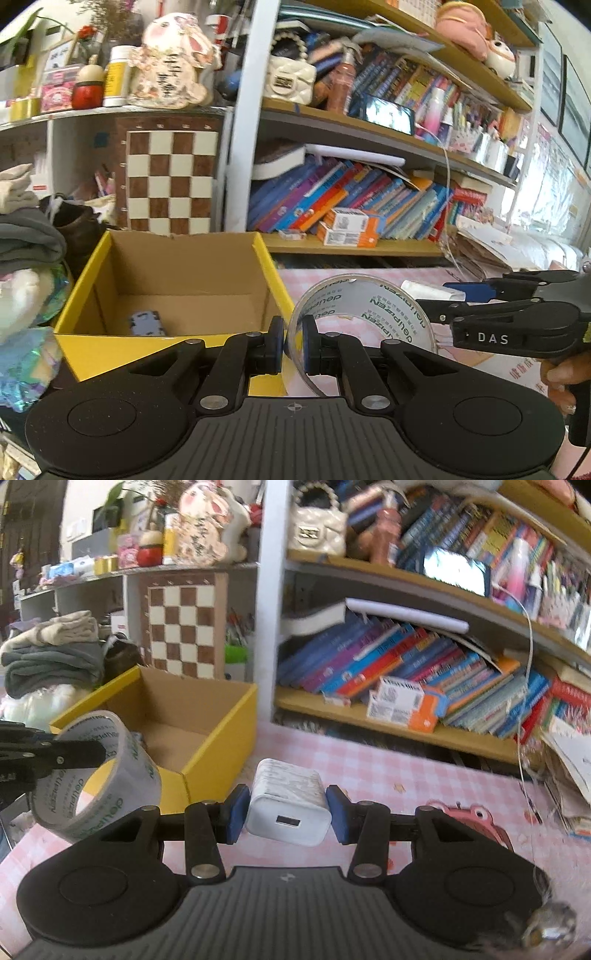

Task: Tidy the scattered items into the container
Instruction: 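Carry the tape roll with the left tool while the right tool carries the charger to the box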

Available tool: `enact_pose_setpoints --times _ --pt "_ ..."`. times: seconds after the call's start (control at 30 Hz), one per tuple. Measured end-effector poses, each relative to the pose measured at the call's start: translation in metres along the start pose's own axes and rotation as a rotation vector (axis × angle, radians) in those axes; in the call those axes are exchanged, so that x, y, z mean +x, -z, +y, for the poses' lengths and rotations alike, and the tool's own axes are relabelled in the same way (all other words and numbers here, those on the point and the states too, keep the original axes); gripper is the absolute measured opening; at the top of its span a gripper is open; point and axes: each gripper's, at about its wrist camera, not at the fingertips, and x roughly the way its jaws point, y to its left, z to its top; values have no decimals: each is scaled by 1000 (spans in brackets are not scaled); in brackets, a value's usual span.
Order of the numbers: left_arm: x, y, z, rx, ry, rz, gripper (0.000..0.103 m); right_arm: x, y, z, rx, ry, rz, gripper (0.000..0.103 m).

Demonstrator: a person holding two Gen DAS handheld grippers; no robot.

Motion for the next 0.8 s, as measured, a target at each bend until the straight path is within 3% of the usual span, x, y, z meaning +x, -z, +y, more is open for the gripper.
enact_pose_setpoints --times 0.33,0.8 --pt "-7 -11 31 -17 -55 -38 9 11 -23 33 -61 -64 -37 43" --pt "15 -36 69 -25 -127 -38 9 51 -55 74 -179 -148 -46 44"
